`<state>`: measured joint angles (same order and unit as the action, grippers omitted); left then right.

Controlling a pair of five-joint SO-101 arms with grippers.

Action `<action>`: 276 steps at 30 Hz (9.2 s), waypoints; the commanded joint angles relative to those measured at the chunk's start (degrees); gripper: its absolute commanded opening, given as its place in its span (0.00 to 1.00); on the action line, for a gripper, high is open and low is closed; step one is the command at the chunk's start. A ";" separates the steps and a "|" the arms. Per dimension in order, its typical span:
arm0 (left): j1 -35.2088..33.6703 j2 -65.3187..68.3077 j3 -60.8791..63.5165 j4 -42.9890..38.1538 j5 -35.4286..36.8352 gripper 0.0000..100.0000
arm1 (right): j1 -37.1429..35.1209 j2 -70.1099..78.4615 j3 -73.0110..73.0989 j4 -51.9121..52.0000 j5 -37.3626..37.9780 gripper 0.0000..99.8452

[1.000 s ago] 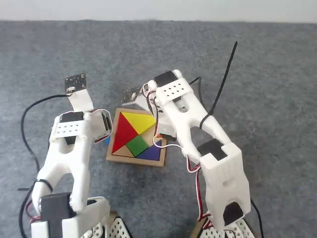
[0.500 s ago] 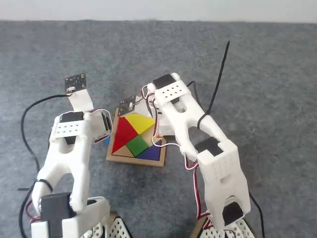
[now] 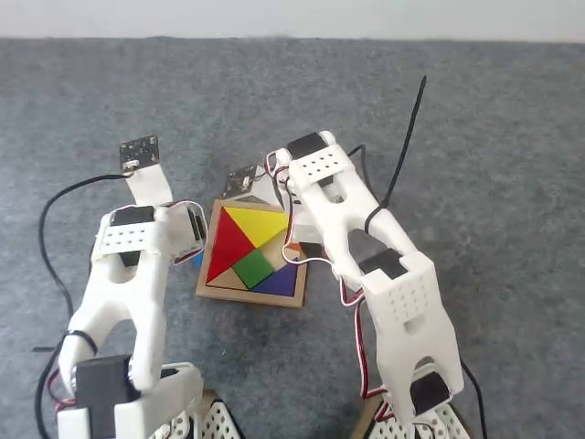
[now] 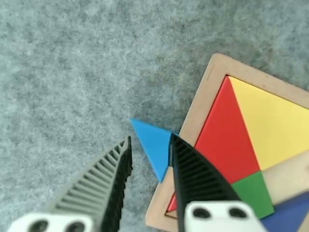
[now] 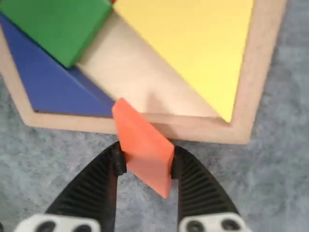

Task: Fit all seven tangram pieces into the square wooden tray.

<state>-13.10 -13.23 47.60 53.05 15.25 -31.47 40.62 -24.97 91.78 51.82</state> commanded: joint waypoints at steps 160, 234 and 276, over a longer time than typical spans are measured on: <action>-12.31 -2.81 -2.51 -1.85 2.46 0.13 | 0.04 -55.78 5.54 -61.85 -38.95 0.01; 30.07 -84.40 -3.74 15.65 -1.58 0.19 | -21.67 -105.01 52.66 -45.23 -57.93 0.01; 31.65 -84.31 -5.58 18.46 -9.49 0.21 | -26.86 -106.95 52.57 -41.71 -57.58 0.01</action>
<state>18.90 -97.36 43.82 71.69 6.29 -57.85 -65.14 28.04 49.67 -5.67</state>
